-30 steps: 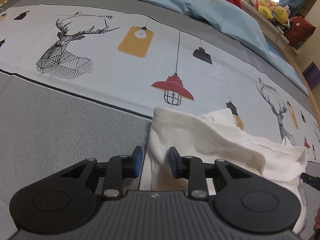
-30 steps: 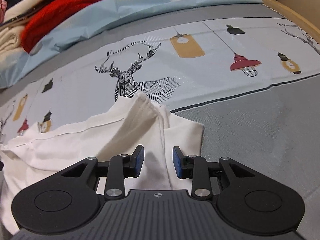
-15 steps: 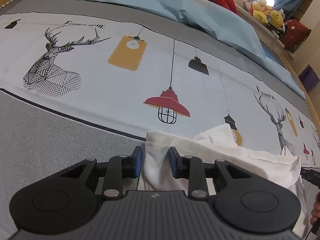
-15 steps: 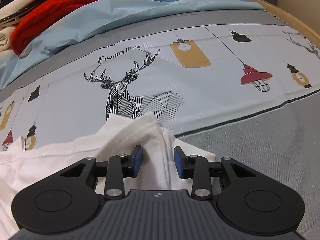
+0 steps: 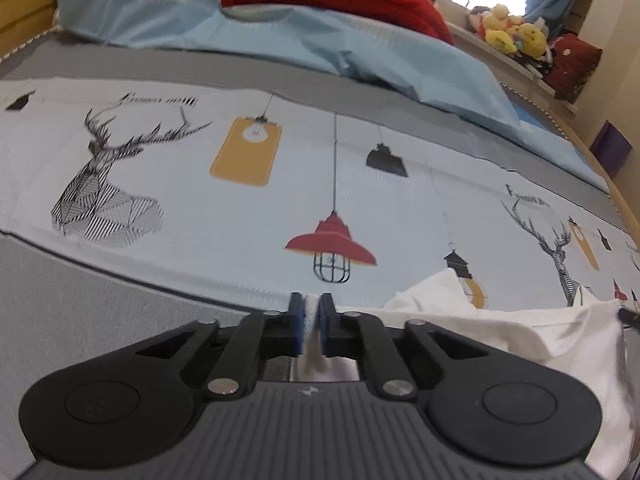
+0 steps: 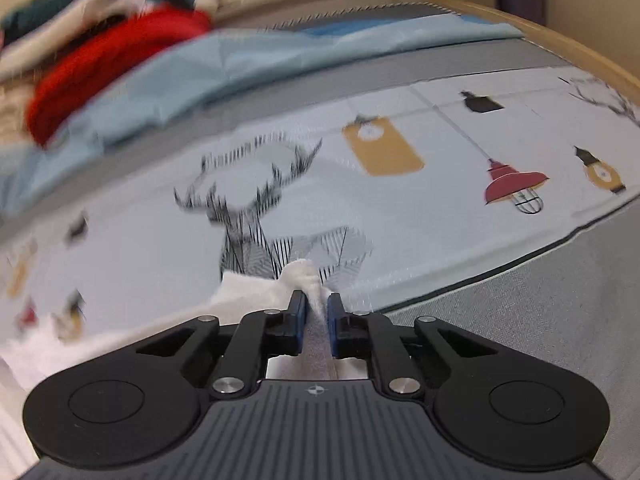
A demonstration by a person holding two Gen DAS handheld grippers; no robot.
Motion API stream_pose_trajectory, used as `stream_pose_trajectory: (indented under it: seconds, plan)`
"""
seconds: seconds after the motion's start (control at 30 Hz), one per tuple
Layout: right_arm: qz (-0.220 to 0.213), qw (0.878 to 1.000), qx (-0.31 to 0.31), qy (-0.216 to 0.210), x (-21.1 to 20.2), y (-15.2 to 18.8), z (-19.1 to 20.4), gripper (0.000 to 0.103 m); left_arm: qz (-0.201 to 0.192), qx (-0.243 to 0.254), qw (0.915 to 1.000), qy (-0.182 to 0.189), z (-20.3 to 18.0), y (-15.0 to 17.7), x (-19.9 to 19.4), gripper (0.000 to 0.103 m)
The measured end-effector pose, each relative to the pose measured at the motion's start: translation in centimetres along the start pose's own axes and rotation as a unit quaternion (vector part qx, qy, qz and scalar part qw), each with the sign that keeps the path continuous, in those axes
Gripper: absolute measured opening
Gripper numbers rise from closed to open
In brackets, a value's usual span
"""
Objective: Fold small clothes
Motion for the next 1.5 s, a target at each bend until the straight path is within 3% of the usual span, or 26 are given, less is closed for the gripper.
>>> stream_pose_trajectory:
  seconds: [0.13, 0.23, 0.27, 0.33, 0.37, 0.47, 0.53, 0.57, 0.67, 0.7, 0.73, 0.8, 0.9, 0.93, 1.0, 1.1, 1.2, 1.23, 1.3, 1.4, 1.5]
  plan:
    - [-0.041, 0.999, 0.033, 0.011, -2.4, -1.8, -1.4, 0.001, -0.014, -0.010, 0.9997, 0.017, -0.3, -0.7, -0.4, 0.007]
    - [-0.049, 0.997, 0.039, 0.054, -2.5, -1.9, -3.1, 0.000, -0.016, -0.051, 0.9981, 0.031, 0.5, -1.3, -0.6, 0.010]
    - [-0.043, 0.996, 0.051, 0.054, -2.2, -1.8, -3.6, 0.000, -0.013, -0.069, 0.9970, 0.033, 0.9, -1.4, -0.6, 0.012]
    - [-0.035, 0.996, 0.068, 0.052, -1.9, -1.6, -4.4, 0.000, 0.013, -0.109, 0.9928, 0.047, 1.8, -0.9, 0.0, 0.040]
    - [-0.029, 0.996, 0.073, 0.047, -1.7, -1.5, -4.6, 0.000, 0.026, -0.122, 0.9907, 0.055, 2.1, -0.6, 0.3, 0.044]
    - [0.019, 0.996, 0.090, -0.002, -0.1, -0.4, -4.0, 0.005, 0.050, -0.132, 0.9879, 0.064, 2.3, 0.1, 1.0, 0.045]
    - [0.046, 0.996, 0.071, -0.019, 0.9, 0.5, -2.9, 0.021, 0.061, -0.122, 0.9888, 0.060, 2.1, 0.5, 1.3, 0.045]
    - [0.049, 0.997, 0.053, -0.019, 1.2, 0.8, -2.4, 0.024, 0.063, -0.116, 0.9898, 0.054, 2.0, 0.6, 1.5, 0.045]
    - [0.057, 0.998, 0.013, -0.010, 1.9, 1.5, -1.1, 0.025, 0.060, -0.099, 0.9922, 0.048, 1.7, 0.8, 1.7, 0.042]
    - [0.060, 0.998, 0.007, -0.004, 2.1, 1.7, -1.1, 0.025, 0.054, -0.087, 0.9938, 0.044, 1.5, 0.7, 1.6, 0.025]
    - [0.061, 0.998, 0.002, 0.002, 2.2, 1.8, -1.1, 0.018, 0.046, -0.071, 0.9957, 0.036, 1.3, 0.5, 1.5, 0.008]
    - [0.036, 0.999, -0.008, 0.015, 1.6, 1.1, -1.1, 0.001, 0.004, -0.032, 0.9993, 0.019, 0.8, -0.6, 0.4, 0.006]
    - [-0.066, 0.998, 0.009, 0.015, -1.4, -2.3, -1.0, 0.000, -0.065, -0.009, 0.9974, 0.030, -0.4, -2.3, -1.6, 0.006]
    - [-0.099, 0.995, 0.011, 0.024, -2.4, -3.3, -1.1, 0.000, -0.072, -0.003, 0.9971, 0.024, -0.7, -2.5, -1.7, 0.006]
    - [-0.122, 0.991, 0.010, 0.060, -2.8, -3.9, -2.0, 0.000, -0.054, -0.002, 0.9984, 0.015, -0.8, -2.3, -1.0, 0.006]
    - [-0.075, 0.992, 0.033, 0.097, -1.3, -2.7, -4.1, 0.003, -0.012, -0.015, 0.9998, 0.006, -0.7, -1.7, 0.0, 0.014]
    - [-0.055, 0.996, 0.040, 0.057, -1.8, -2.5, -3.5, 0.003, -0.025, -0.006, 0.9993, 0.029, -1.2, -2.1, -1.6, 0.038]
    - [-0.055, 0.997, 0.027, 0.039, -2.3, -2.6, -2.8, 0.003, -0.026, -0.002, 0.9990, 0.035, -1.3, -2.2, -2.1, 0.040]
    - [-0.036, 0.999, -0.002, 0.000, -3.2, -2.2, -1.4, 0.003, -0.011, 0.005, 0.9985, 0.054, -1.6, -1.7, -2.9, 0.040]
    - [0.038, 0.997, -0.044, -0.051, -3.7, 0.3, 0.4, 0.007, 0.029, 0.033, 0.9953, 0.086, -2.5, 0.1, -3.6, 0.040]
    - [0.114, 0.985, -0.125, -0.029, -4.2, 4.7, 0.5, 0.012, 0.072, 0.086, 0.9876, 0.110, -3.8, 2.7, -4.6, 0.040]
Point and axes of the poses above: each gripper's, at about its wrist camera, not at the fingertips, and x roughly the way its jaws point, z to its left, y to its underside, the point moved 9 cm from there along x, roughly the way its jaws point
